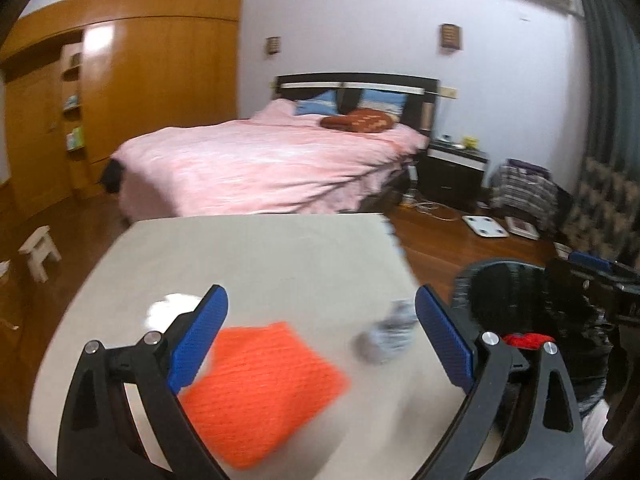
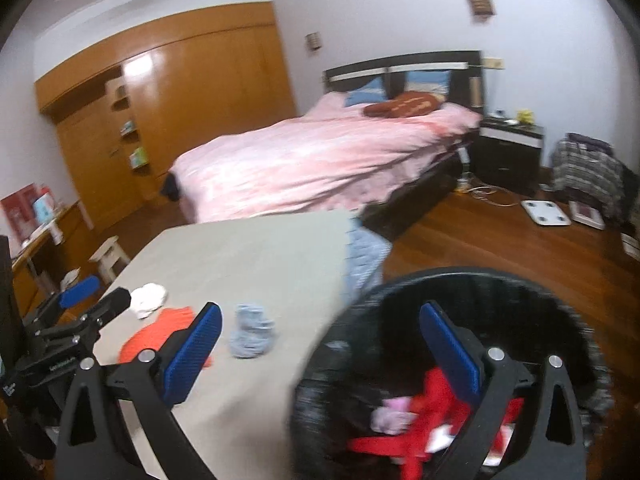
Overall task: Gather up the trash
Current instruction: 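Grasp the grey sock on the table with the right tool, then grasp the white tissue with the left tool while the right tool holds the sock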
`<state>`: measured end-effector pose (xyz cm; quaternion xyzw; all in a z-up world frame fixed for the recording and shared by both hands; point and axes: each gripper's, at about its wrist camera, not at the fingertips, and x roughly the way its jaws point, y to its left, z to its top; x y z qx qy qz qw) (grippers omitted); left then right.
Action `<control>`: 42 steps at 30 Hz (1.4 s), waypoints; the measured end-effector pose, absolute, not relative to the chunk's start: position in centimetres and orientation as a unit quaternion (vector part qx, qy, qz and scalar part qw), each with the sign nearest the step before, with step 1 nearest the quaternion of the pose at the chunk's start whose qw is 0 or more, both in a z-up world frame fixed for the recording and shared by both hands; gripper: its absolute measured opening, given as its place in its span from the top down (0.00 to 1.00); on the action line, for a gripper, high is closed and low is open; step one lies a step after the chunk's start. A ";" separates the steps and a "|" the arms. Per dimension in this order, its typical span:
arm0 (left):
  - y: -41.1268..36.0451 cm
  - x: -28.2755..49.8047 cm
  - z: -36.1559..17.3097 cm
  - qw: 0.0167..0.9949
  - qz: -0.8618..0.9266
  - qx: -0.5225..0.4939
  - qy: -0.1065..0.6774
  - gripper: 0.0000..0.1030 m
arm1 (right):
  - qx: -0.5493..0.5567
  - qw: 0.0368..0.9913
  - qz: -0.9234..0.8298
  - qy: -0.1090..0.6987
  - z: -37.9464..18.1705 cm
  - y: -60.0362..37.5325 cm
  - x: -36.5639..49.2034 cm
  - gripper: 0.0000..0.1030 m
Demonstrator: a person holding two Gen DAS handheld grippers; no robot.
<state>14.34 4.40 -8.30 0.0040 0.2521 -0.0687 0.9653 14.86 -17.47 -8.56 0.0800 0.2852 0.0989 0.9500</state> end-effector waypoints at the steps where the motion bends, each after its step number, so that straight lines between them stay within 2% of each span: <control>1: 5.4 14.4 -8.4 0.966 -0.055 0.005 0.252 0.10 | 0.074 0.949 0.107 0.286 -8.9 -16.3 15.4 0.06; 11: 11.4 15.5 -10.0 0.962 0.009 0.005 0.274 0.10 | 0.029 0.935 0.138 0.326 -13.8 -9.6 20.3 0.06; 26: 14.5 18.2 -12.9 0.952 0.034 -0.006 0.304 0.10 | 0.004 0.900 0.142 0.411 -19.0 -7.9 24.1 0.21; 30: 15.0 19.3 -13.7 0.948 0.036 -0.006 0.315 0.10 | -0.005 0.892 0.153 0.426 -19.9 -7.0 24.5 0.37; 32: 15.3 20.0 -14.1 0.946 0.038 -0.005 0.322 0.10 | 0.000 0.892 0.154 0.425 -19.8 -7.0 24.7 0.49; 42: 17.1 24.1 -16.2 0.935 0.051 -0.005 0.352 0.10 | 0.006 0.897 0.169 0.408 -18.7 -6.2 25.7 0.52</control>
